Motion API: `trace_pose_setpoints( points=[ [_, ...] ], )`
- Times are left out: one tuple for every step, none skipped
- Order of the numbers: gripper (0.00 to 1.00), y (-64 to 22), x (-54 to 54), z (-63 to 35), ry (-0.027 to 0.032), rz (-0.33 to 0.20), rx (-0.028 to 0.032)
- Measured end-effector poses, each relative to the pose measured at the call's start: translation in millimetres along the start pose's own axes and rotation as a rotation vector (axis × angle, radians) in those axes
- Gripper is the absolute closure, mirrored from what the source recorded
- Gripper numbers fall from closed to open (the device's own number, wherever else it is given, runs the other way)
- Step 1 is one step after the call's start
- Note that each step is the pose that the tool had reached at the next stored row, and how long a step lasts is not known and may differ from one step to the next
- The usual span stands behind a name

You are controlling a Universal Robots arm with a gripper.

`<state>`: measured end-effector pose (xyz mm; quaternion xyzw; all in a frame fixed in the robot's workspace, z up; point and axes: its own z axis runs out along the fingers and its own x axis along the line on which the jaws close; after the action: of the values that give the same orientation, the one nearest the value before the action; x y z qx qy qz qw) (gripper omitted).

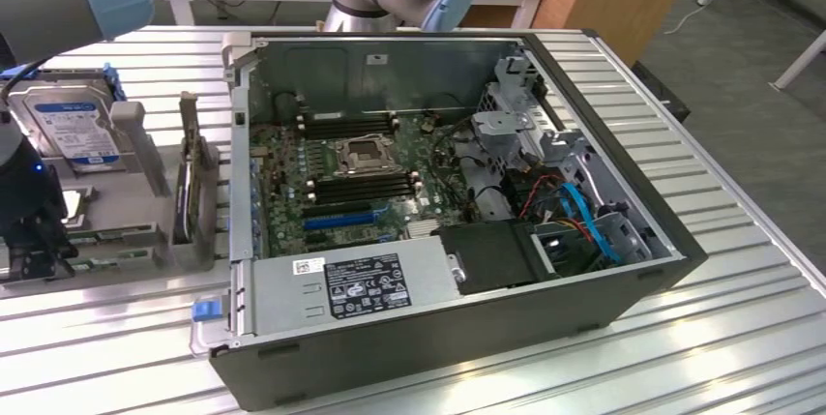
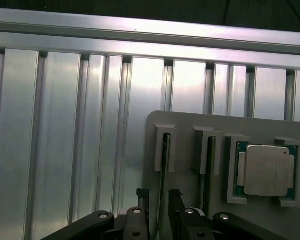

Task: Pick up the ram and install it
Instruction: 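Pick up the ram and move it above insertion slot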

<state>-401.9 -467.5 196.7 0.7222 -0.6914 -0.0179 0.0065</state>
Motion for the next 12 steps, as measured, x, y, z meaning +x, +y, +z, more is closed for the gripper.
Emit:
trace_pose_setpoints(
  points=[
    [0.7,0.0,0.0,0.0,0.0001,0.0,-0.0001],
    [0.7,0.0,0.0,0.2,0.0001,0.0,-0.0001],
    [0.7,-0.1,-0.1,0.8,0.0,0.0,0.0],
    [0.7,-0.1,-0.1,1.5,-0.0001,0.0,0.0],
    [0.7,-0.1,-0.1,2.3,0.0,0.0,0.0],
    [0.7,-0.1,0.0,3.3,0.0,0.0,0.0],
    [0.7,-0.1,0.0,3.9,0.0,0.0,0.0],
    [0.7,-0.1,0.0,3.9,0.0002,0.0,-0.0003],
    [0.7,-0.1,0.0,3.9,0.0002,0.0,-0.0003],
    [0.7,-0.1,-0.1,4.0,0.0001,0.0,-0.0002],
    [0.7,-0.1,-0.1,4.1,0.0001,0.0,-0.0001],
    [0.7,-0.1,-0.1,4.1,0.0,0.0,-0.0001]
  ],
)
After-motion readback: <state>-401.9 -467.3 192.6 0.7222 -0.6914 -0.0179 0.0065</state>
